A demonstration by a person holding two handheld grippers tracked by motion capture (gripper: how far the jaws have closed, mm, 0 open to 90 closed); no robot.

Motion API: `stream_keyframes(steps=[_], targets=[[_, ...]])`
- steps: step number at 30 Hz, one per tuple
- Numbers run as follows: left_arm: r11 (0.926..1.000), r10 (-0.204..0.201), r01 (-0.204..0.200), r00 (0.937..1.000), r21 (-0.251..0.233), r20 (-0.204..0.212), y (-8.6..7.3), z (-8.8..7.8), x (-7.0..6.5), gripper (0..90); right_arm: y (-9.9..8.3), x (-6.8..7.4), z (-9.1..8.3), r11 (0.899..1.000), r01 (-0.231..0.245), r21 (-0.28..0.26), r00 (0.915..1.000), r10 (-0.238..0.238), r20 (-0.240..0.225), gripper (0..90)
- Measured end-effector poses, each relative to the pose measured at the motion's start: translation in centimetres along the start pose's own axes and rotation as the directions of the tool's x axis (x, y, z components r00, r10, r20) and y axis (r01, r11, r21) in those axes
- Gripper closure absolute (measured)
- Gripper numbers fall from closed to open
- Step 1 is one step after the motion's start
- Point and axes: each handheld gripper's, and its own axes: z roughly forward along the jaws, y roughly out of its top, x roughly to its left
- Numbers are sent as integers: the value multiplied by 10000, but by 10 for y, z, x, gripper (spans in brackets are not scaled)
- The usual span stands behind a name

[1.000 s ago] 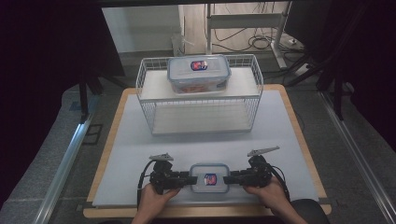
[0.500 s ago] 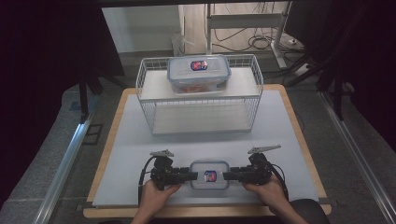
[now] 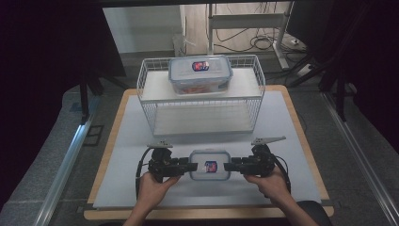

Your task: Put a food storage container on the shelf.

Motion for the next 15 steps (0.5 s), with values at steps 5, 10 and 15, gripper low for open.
stream_keyframes(steps=[5, 10, 15], targets=[[9990, 319, -325, 9993, -303, -195, 18, -11, -6, 533, 20, 6, -6, 9987, 463, -234, 9989, -462, 23, 561], [9962, 598, -619, 9976, -615, -346, 36, -23, -12, 532, 42, 14, -13, 9945, 933, -467, 9956, -929, 99, 560], [9924, 816, -859, 9953, -878, -514, 56, -33, -14, 533, 63, 19, -18, 9910, 1155, -681, 9933, -1148, 137, 559]])
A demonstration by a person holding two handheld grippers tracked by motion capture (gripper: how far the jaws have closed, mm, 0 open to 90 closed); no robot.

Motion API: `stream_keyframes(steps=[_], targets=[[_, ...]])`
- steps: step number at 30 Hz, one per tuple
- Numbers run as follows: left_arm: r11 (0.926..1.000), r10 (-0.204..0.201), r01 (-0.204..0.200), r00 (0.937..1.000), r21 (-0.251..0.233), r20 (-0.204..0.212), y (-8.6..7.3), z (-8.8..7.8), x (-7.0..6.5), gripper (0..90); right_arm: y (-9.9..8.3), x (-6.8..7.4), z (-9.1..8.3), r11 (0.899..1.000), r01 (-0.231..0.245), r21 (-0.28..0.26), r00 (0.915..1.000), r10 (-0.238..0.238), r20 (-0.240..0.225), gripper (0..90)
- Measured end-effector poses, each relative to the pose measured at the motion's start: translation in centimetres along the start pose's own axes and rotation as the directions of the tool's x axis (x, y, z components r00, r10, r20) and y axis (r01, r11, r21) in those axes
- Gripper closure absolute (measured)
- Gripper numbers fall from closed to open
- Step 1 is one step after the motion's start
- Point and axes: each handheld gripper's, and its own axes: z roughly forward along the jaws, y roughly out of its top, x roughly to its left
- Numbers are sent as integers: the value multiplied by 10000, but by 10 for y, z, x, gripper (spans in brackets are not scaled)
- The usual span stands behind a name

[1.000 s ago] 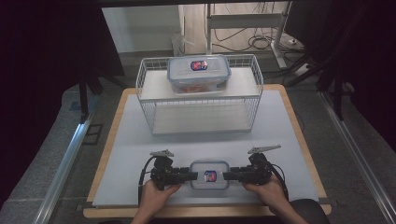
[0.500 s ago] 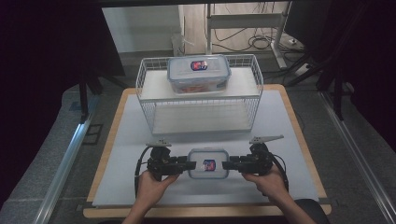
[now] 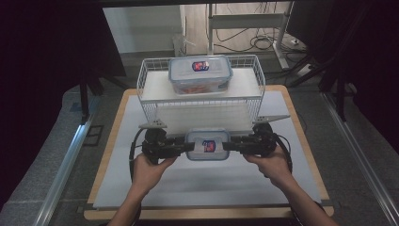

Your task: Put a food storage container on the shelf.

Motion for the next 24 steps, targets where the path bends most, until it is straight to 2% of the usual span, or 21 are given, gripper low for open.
stream_keyframes(steps=[10, 24], targets=[[9993, 218, -226, 9994, -291, -258, 30, -11, 0, 530, 31, 0, -3, 9993, 134, -344, 9999, -136, -69, 558], [9974, 408, -432, 9983, -577, -421, 57, -18, 1, 528, 59, 1, -7, 9967, 451, -674, 9990, -447, 78, 556]])
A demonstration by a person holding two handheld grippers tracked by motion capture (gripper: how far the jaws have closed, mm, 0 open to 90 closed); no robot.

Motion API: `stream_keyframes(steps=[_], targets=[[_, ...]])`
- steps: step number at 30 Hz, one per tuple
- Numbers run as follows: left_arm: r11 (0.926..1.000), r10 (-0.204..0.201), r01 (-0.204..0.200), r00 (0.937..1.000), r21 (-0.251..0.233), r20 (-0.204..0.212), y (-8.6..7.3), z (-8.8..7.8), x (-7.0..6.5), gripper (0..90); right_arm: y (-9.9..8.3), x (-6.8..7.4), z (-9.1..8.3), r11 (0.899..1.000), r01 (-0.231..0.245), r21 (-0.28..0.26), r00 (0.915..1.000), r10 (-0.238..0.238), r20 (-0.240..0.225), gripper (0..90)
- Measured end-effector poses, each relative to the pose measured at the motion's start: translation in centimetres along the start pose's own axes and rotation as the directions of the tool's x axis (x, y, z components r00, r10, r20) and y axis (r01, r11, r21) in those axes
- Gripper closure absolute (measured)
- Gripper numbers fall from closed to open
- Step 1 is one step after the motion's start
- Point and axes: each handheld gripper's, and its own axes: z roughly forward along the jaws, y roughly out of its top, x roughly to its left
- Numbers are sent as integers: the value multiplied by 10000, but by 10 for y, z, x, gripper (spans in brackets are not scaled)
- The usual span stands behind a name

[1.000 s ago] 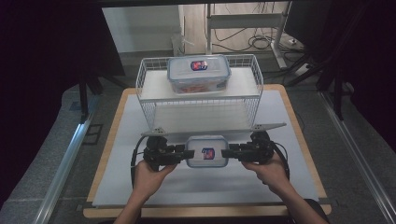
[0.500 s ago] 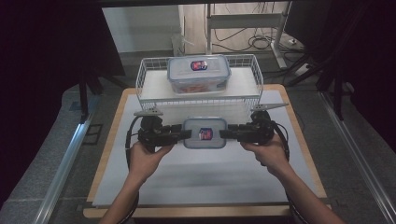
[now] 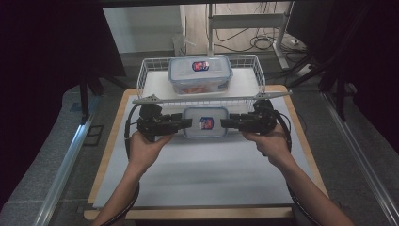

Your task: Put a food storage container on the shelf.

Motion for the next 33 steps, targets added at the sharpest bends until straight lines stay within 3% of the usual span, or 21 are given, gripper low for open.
stream_keyframes(steps=[10, 20, 33], targets=[[9993, 72, -82, 9996, -364, -286, 24, -7, 2, 523, 24, -2, 1, 9994, 153, -308, 9999, -153, -22, 555], [9980, 43, -68, 9992, -627, -398, 52, -12, 8, 523, 63, -2, 1, 9977, 414, -538, 9989, -402, 242, 547], [9967, -41, -5, 9984, -806, -564, 96, -16, 17, 519, 101, -9, 1, 9955, 245, -919, 9991, -212, 366, 541]])
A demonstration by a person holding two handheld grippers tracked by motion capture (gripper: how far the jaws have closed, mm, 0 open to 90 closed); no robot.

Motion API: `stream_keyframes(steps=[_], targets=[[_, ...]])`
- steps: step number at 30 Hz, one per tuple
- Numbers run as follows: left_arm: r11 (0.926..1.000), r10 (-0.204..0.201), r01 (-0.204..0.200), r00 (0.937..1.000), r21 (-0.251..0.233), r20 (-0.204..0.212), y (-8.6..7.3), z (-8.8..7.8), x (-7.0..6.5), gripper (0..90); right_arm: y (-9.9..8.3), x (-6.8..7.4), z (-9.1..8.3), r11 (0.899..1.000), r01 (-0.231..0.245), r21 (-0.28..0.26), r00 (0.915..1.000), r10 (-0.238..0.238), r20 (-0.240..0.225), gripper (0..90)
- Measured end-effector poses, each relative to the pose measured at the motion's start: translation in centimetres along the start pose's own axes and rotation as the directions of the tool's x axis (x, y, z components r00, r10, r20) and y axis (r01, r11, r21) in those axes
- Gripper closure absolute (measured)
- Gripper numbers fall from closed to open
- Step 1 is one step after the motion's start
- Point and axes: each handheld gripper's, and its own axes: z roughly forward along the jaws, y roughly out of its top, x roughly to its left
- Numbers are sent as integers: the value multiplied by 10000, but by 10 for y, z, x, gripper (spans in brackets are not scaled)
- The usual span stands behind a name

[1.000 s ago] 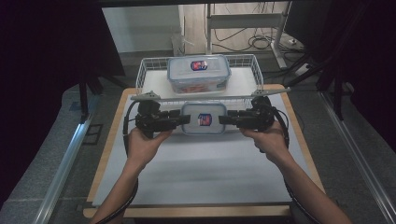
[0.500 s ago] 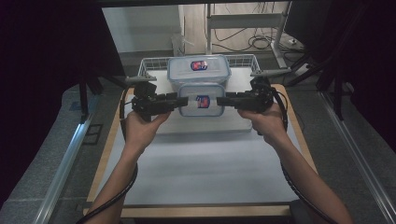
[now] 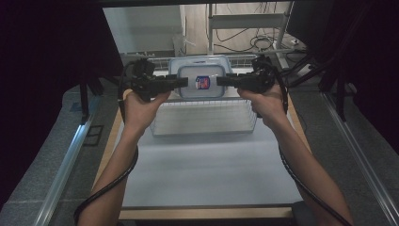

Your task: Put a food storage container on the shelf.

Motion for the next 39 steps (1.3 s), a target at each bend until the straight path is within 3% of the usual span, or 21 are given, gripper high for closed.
stream_keyframes(steps=[7, 16, 21, 33, 39], targets=[[9998, -130, 129, 9999, -119, -71, 19, 3, 10, 506, 23, -4, 7, 9999, -67, -114, 9997, 70, 231, 540], [9992, -400, 399, 9989, -45, -243, 33, 9, 22, 504, 38, -14, 16, 9996, -238, -168, 9993, 243, 291, 534], [9977, -682, 683, 9976, 28, -145, 37, 15, 30, 502, 43, -22, 20, 9989, -422, -198, 9984, 429, 369, 534], [9943, -1046, 1050, 9943, 170, -194, 43, 24, 36, 500, 44, -35, 25, 9961, -867, -164, 9957, 871, 307, 529], [9954, -923, 931, 9951, 212, -347, 44, 28, 37, 467, 45, -37, 28, 9961, -862, -192, 9953, 869, 422, 501]])
